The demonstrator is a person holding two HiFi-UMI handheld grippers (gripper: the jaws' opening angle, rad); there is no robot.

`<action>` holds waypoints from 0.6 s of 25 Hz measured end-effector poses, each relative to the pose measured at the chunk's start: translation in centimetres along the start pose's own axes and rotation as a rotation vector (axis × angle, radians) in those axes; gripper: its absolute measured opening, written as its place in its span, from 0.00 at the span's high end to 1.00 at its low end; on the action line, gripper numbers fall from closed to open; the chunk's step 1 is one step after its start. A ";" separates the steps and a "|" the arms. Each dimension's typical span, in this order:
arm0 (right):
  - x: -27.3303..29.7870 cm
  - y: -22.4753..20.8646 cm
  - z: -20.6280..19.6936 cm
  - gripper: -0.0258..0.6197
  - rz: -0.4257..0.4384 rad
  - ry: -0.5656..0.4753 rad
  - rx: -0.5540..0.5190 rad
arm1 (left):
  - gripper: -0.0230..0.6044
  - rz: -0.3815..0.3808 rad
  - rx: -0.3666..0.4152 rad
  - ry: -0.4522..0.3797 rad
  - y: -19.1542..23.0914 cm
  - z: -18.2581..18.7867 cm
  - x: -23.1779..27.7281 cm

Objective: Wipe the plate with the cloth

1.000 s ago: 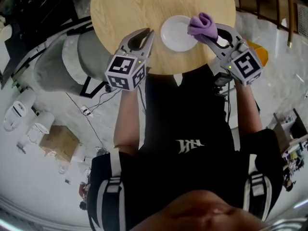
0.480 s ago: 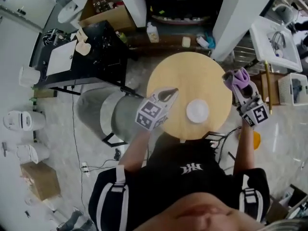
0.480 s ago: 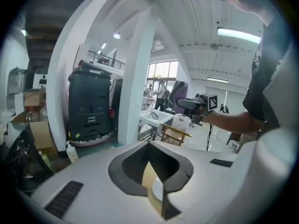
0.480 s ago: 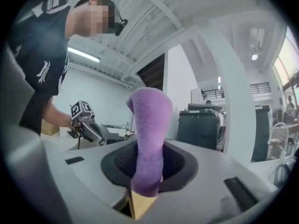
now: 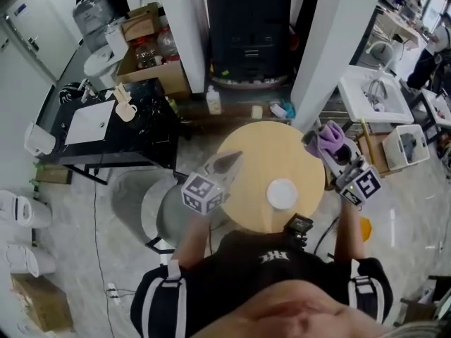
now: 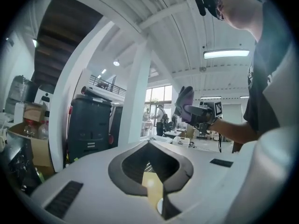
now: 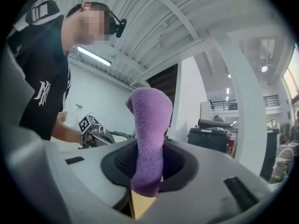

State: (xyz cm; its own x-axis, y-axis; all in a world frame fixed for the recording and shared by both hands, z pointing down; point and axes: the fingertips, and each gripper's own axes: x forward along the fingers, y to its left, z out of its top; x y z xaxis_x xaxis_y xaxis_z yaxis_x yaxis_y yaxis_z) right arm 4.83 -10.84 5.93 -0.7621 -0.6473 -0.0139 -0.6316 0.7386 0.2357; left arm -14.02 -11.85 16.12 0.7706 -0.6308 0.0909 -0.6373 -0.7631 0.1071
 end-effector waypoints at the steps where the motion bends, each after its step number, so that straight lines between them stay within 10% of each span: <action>1: -0.1 0.7 0.3 0.82 0.012 -0.015 0.009 | 0.96 0.007 0.013 -0.014 -0.1 0.7 -0.5; 9: -4.3 4.2 0.4 0.82 0.050 -0.048 0.035 | 0.95 0.055 0.008 -0.280 -3.8 7.4 -4.4; 15: -11.6 8.7 0.1 0.82 0.106 -0.123 0.041 | 0.95 0.074 -0.041 -0.226 -10.2 4.3 -4.8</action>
State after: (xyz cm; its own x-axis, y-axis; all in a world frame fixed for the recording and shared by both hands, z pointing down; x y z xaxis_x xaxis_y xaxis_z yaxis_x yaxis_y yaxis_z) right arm 8.18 3.13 8.04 -0.8350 -0.5392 -0.1100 -0.5499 0.8103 0.2026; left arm -11.16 -1.62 10.33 0.6996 -0.7038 -0.1234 -0.6881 -0.7101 0.1489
